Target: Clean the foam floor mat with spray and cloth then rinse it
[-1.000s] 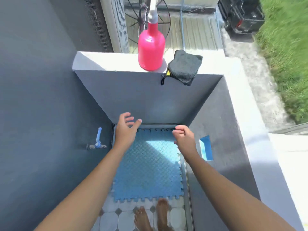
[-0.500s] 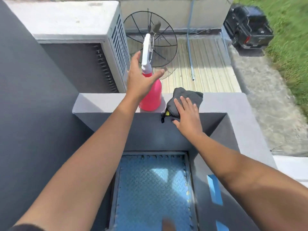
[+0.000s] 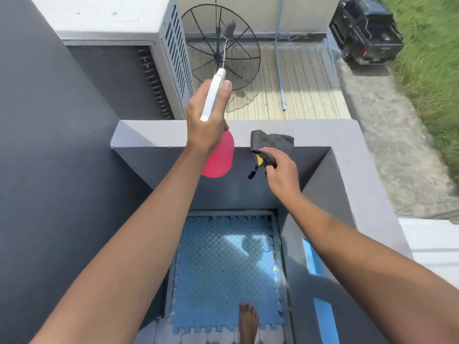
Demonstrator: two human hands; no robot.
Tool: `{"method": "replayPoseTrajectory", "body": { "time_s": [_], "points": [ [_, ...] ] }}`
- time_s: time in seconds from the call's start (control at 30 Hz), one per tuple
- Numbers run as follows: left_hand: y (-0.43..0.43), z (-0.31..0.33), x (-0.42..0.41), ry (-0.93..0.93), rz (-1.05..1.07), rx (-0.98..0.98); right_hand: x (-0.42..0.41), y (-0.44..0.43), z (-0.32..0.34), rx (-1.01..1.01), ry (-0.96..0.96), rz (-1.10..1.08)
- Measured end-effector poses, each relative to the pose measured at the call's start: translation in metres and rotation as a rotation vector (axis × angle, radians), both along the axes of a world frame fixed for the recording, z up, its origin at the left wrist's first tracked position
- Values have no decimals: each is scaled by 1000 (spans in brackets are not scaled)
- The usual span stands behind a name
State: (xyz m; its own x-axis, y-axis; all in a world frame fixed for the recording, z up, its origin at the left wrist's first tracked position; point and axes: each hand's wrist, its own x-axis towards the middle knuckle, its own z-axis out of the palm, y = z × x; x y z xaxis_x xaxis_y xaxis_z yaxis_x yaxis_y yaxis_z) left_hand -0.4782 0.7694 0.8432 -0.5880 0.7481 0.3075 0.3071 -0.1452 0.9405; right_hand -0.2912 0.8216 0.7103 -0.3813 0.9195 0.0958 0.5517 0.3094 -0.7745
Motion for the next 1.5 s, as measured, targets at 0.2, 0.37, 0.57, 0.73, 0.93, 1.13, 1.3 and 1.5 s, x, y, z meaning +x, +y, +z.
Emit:
{"method": "replayPoseTrajectory", "body": {
  "time_s": [0.2, 0.37, 0.57, 0.73, 0.93, 1.13, 1.3, 1.5],
  "points": [
    [-121, -87, 33, 48, -91, -251, 24, -113, -45, -333, 126, -157],
    [-240, -242, 57, -29, -63, -602, 63, -217, -134, -598, 163, -357],
    [-383, -438, 96, -97, -40, -964, 122, -311, -264, -738, 31, -360],
    [-456, -582, 116, -141, 43, -1067, 140, -347, -380, -770, -19, -354],
    [-488, -699, 109, 71, 154, -1062, 127, -337, -499, -654, -180, -47],
    [-483, -783, 93, 69, 103, -916, 74, -285, -581, -585, -73, 14],
    [-463, -825, 81, -50, 7, -917, 26, -238, -602, -518, -22, 119],
    [-466, -851, 68, 84, 182, -1040, -9, -212, -607, -447, 50, 202]
  ]
}}
